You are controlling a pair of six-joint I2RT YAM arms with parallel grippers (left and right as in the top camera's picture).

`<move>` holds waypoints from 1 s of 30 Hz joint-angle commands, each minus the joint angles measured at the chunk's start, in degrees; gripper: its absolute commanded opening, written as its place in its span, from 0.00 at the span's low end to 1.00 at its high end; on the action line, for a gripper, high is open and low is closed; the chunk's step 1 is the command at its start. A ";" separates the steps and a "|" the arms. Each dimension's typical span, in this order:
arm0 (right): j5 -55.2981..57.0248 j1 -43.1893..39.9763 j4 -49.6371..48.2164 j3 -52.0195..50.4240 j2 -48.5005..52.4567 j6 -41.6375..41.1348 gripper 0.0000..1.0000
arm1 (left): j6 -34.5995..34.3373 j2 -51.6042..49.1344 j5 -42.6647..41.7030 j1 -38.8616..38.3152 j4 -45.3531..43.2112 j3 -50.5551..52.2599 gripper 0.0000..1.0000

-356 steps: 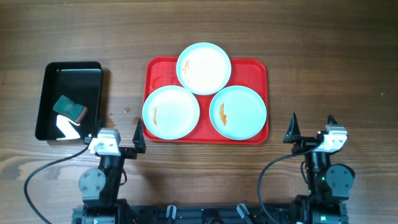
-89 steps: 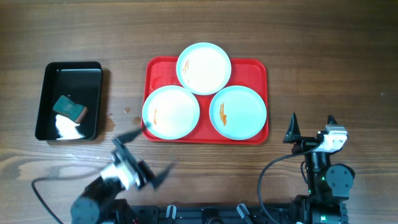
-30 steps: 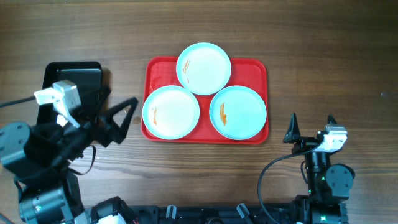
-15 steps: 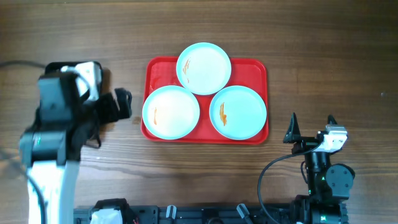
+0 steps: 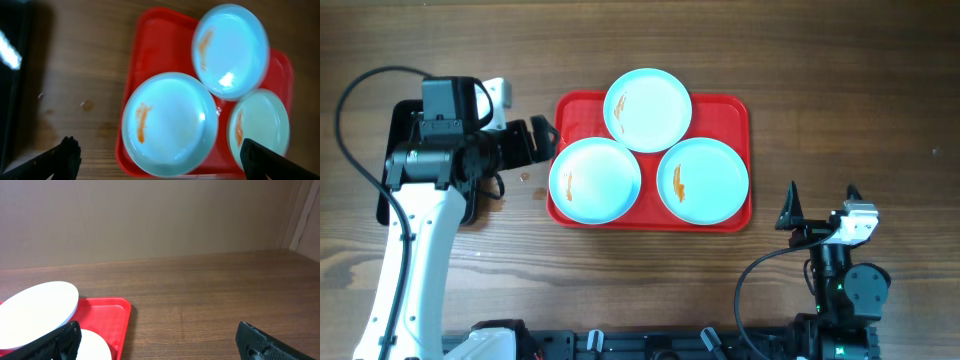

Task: Clean dirty plates on tray and stack at the side
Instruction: 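Lower the left gripper and grasp the green scrub sponge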

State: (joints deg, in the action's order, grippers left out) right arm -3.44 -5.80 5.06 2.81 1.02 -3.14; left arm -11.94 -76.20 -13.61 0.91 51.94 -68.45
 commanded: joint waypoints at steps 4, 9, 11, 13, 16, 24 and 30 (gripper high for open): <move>-0.92 -0.28 -0.35 -0.33 -0.20 -0.46 1.00 | -22.88 -2.89 25.29 4.81 -1.29 -1.09 1.00; -0.92 -0.28 -0.37 -0.33 -0.20 -0.46 1.00 | -22.84 -6.34 26.88 6.56 -3.56 -1.09 0.70; -0.92 -0.28 -0.35 -0.33 -0.20 -0.46 1.00 | -23.76 -7.10 29.79 7.15 -4.11 -1.09 1.00; -0.92 -0.28 -0.35 -0.33 -0.20 -0.44 1.00 | -25.40 -7.91 31.28 8.41 -4.63 -1.09 1.00; -0.94 -0.28 -0.35 -0.33 -0.20 -0.44 1.00 | -27.78 -10.21 30.93 12.41 -4.59 -1.09 1.00; -0.92 -0.28 -0.37 -0.33 -0.20 -0.44 1.00 | -27.69 -18.38 22.62 20.79 -6.29 -1.09 1.00; -0.92 -0.28 -0.35 -0.33 -0.20 -0.44 1.00 | -27.43 -20.70 21.35 21.22 -10.45 -1.09 1.00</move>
State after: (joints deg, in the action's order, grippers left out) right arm -3.44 -5.80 5.06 2.81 0.99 -3.14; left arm -38.54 -96.05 9.63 21.93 42.92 -68.75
